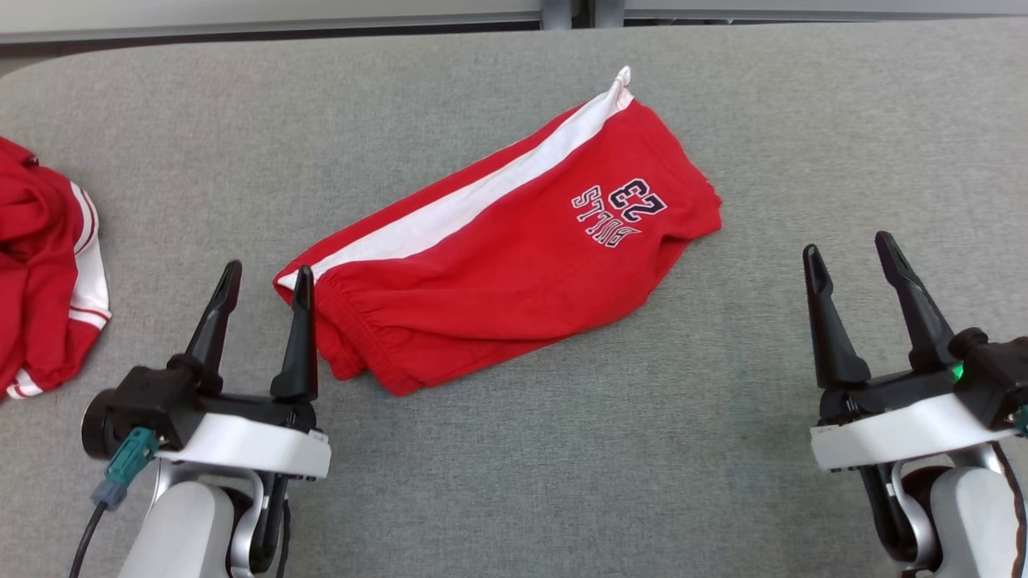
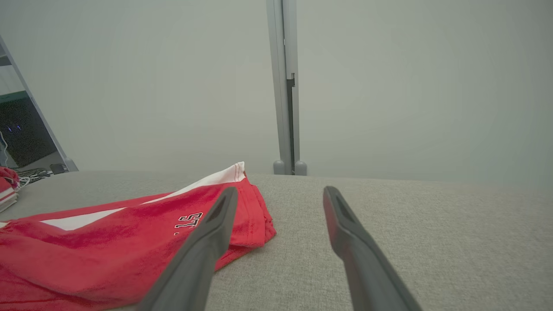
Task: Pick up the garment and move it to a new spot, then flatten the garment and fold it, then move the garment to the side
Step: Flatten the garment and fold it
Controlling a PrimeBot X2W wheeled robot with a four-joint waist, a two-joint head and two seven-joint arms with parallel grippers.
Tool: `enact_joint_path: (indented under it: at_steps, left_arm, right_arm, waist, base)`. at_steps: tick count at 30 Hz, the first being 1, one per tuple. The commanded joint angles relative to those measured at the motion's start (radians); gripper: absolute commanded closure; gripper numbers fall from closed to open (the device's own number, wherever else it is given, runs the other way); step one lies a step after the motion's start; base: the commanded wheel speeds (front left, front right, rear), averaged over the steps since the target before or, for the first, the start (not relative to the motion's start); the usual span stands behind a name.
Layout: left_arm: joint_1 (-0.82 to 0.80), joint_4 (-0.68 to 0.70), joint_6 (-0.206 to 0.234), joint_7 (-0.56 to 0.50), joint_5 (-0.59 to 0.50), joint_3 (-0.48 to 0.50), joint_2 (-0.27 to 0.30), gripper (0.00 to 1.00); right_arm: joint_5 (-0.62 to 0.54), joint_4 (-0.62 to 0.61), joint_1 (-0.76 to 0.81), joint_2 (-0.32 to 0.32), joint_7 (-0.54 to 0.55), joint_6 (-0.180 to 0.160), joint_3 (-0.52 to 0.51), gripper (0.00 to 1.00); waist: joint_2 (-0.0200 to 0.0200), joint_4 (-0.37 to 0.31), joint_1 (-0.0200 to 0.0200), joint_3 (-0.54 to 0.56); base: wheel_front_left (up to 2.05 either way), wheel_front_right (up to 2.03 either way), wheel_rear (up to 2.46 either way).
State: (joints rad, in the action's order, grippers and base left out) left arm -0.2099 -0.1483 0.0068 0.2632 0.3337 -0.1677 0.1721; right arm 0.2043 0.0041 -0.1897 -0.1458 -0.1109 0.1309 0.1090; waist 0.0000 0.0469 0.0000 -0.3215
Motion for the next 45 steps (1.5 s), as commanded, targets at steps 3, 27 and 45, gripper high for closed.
enact_joint_path:
  at_steps: [3, 27, 45]
  left_arm:
    - [-0.046, 0.016, -0.007, 0.002, -0.005, -0.007, -0.011, 0.00]
    - [-0.133, 0.011, -0.070, 0.002, -0.053, 0.021, -0.077, 0.00]
    - [-0.001, -0.018, -0.071, -0.007, -0.059, 0.032, -0.067, 0.00]
  right_arm:
    - [-0.001, 0.022, -0.054, -0.029, 0.022, 0.000, -0.004, 0.00]
    - [0.164, 0.558, -0.401, -0.057, 0.062, 0.000, 0.191, 1.00]
    - [0.265, 0.500, 0.000, 0.031, -0.139, -0.001, 0.000, 1.00]
  waist:
    - [0.0000, 0.036, 0.0000, -0.045]
    - [0.0000, 0.081, 0.0000, -0.136]
    - [0.0000, -0.018, 0.0000, 0.036]
  base:
    - [0.00, 0.00, 0.00]
    - [0.00, 0.00, 0.00]
    - [0.00, 0.00, 0.00]
